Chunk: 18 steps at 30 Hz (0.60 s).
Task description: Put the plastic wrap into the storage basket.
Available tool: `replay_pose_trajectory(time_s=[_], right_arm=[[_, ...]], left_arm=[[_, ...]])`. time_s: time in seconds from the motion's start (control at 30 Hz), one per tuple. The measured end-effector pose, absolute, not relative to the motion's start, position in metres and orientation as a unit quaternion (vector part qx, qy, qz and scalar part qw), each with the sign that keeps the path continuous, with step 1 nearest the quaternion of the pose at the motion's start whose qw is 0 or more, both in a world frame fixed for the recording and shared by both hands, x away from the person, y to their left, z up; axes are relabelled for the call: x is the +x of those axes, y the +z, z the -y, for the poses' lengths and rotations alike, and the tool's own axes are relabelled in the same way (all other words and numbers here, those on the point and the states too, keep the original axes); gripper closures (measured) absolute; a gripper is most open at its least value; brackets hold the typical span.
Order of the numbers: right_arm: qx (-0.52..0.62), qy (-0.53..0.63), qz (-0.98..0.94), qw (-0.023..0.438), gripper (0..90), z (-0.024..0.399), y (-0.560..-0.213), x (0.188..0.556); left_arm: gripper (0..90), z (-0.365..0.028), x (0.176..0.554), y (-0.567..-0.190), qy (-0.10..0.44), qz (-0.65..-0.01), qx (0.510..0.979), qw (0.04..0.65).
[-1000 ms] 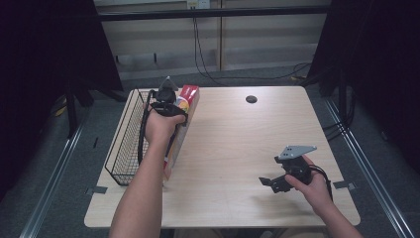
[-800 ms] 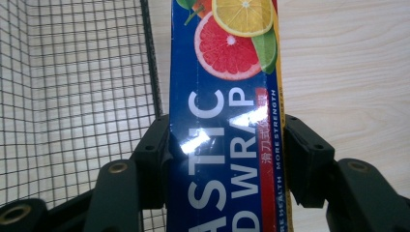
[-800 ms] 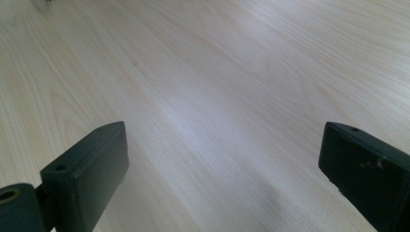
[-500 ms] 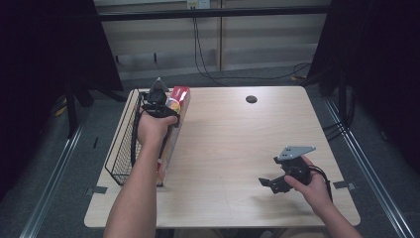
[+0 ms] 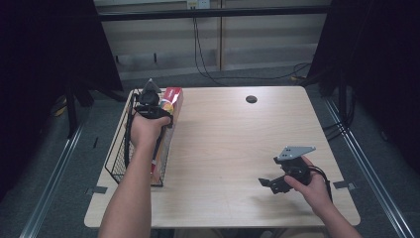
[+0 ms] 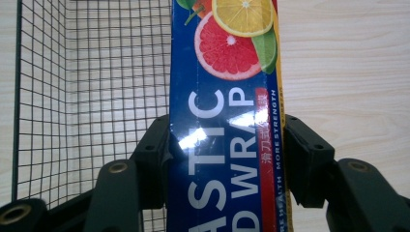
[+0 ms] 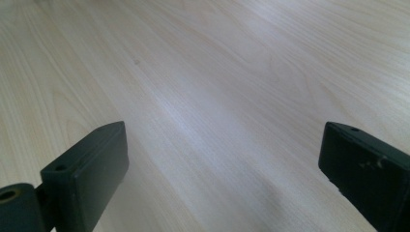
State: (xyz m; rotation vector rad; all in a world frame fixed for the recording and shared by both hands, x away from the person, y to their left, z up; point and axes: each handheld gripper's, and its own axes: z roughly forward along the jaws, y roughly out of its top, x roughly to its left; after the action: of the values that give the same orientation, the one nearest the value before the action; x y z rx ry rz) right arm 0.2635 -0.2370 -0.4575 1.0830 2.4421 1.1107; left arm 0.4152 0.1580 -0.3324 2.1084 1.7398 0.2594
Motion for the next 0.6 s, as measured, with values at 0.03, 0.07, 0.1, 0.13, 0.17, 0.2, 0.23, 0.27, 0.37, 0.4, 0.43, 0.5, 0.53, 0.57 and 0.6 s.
replay_pose_trajectory(time_s=[0.03,0.07,0.1,0.13,0.17,0.2,0.23,0.27,0.37,0.4,0.43,0.5,0.53,0.57,0.6], right_arm=[[0.372,0.381,-0.838,0.124,3.4,0.237,-0.457,0.264],[0.372,0.381,-0.838,0.123,3.4,0.237,-0.457,0.264],[0.372,0.380,-0.838,0.124,3.4,0.237,-0.457,0.264],[0.372,0.380,-0.838,0.124,3.4,0.237,-0.457,0.263],[0.372,0.382,-0.837,0.122,3.4,0.237,-0.457,0.263],[0.372,0.382,-0.837,0.122,3.4,0.237,-0.457,0.263],[0.372,0.382,-0.837,0.122,3.4,0.237,-0.457,0.263],[0.372,0.382,-0.837,0.122,3.4,0.237,-0.457,0.264],[0.373,0.381,-0.837,0.121,3.4,0.237,-0.457,0.264],[0.372,0.381,-0.838,0.122,3.4,0.237,-0.457,0.264],[0.372,0.380,-0.838,0.122,3.4,0.237,-0.457,0.264],[0.372,0.380,-0.838,0.123,3.4,0.237,-0.457,0.264],[0.372,0.380,-0.838,0.123,3.4,0.237,-0.457,0.264],[0.372,0.380,-0.837,0.125,3.4,0.237,-0.457,0.263],[0.372,0.380,-0.837,0.125,3.4,0.237,-0.457,0.263]], left_arm=[[44.1,-0.159,0.415,-0.333,0.092,-0.623,0.751,0.198],[44.1,-0.160,0.415,-0.333,0.092,-0.626,0.749,0.198],[44.1,-0.162,0.415,-0.334,0.094,-0.625,0.751,0.194],[44.1,-0.163,0.415,-0.334,0.094,-0.627,0.749,0.194],[44.1,-0.165,0.415,-0.335,0.095,-0.627,0.748,0.193],[44.1,-0.166,0.415,-0.335,0.094,-0.630,0.747,0.192],[44.1,-0.166,0.415,-0.335,0.094,-0.630,0.747,0.192],[44.1,-0.168,0.415,-0.336,0.095,-0.632,0.745,0.191],[44.1,-0.172,0.415,-0.338,0.096,-0.635,0.743,0.189],[44.1,-0.173,0.415,-0.338,0.097,-0.634,0.744,0.187],[44.1,-0.173,0.414,-0.339,0.097,-0.639,0.740,0.188],[44.1,-0.175,0.414,-0.340,0.099,-0.639,0.740,0.185],[44.1,-0.175,0.414,-0.340,0.099,-0.639,0.740,0.185],[44.1,-0.178,0.414,-0.342,0.098,-0.642,0.737,0.185],[44.1,-0.178,0.414,-0.342,0.098,-0.642,0.737,0.185]])
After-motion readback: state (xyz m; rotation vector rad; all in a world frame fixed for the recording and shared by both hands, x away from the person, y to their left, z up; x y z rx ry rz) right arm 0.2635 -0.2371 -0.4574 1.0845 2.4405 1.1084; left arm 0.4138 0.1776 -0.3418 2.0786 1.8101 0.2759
